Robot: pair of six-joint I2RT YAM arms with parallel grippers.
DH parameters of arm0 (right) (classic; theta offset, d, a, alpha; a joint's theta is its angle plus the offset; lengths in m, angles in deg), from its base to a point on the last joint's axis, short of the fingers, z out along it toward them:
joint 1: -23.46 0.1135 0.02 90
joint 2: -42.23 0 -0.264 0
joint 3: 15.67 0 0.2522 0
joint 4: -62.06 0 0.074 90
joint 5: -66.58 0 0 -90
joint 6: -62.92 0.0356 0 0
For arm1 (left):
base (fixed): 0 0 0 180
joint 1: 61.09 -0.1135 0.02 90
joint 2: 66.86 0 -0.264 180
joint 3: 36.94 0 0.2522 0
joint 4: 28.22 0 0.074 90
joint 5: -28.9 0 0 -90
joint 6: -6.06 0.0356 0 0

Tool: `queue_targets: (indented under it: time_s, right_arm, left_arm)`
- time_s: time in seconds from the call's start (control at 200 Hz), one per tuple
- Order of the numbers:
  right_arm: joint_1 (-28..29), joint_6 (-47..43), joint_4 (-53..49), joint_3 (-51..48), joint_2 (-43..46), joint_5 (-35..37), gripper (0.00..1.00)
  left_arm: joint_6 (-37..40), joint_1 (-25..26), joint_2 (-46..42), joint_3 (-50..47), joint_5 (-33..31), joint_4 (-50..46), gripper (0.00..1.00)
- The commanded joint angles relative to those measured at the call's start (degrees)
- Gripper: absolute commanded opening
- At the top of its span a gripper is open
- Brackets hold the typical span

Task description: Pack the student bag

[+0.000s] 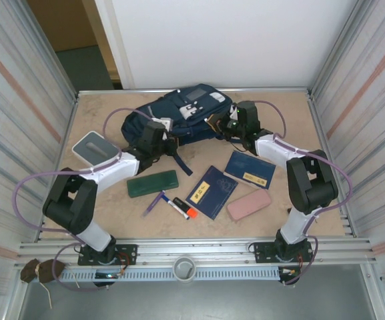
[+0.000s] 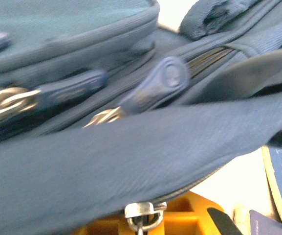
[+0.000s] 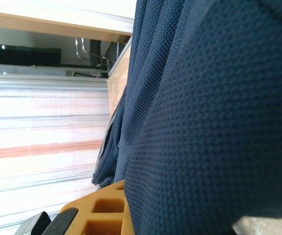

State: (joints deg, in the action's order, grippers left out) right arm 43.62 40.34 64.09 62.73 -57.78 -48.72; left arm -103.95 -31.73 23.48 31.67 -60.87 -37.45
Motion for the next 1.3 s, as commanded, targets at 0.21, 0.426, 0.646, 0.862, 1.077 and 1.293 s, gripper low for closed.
queue_targets:
  time_s: [0.21,0.426,0.646,0.862,1.077,1.293]
  right_arm:
    - [-5.9,-8.2,-6.6,3.3,2.2,-1.0,0.0]
    - [-9.8,-16.7,-16.1,9.8,-2.3,-6.0,0.0]
    - [-12.0,-20.7,-21.5,19.7,-11.3,-8.9,0.14]
    - [-15.7,-28.0,-31.4,19.8,-8.8,-7.9,0.56]
    - [-12.0,-15.9,-15.2,-3.1,5.0,-11.2,0.79]
    - [-1.7,-13.4,-13.3,-8.0,9.6,-1.3,0.84]
  left_arm:
    - [5.1,-6.1,-6.1,-4.2,2.3,-6.2,0.0]
    - [9.4,-8.1,-7.6,-5.5,6.6,-8.0,0.0]
    - [11.1,-3.1,-1.8,1.6,13.0,-9.0,0.0]
    - [8.5,1.9,3.3,8.5,12.6,-9.1,0.0]
    - [7.1,4.1,5.0,9.8,13.5,-7.5,0.0]
    - [7.1,5.1,4.8,8.6,14.1,-6.7,0.0]
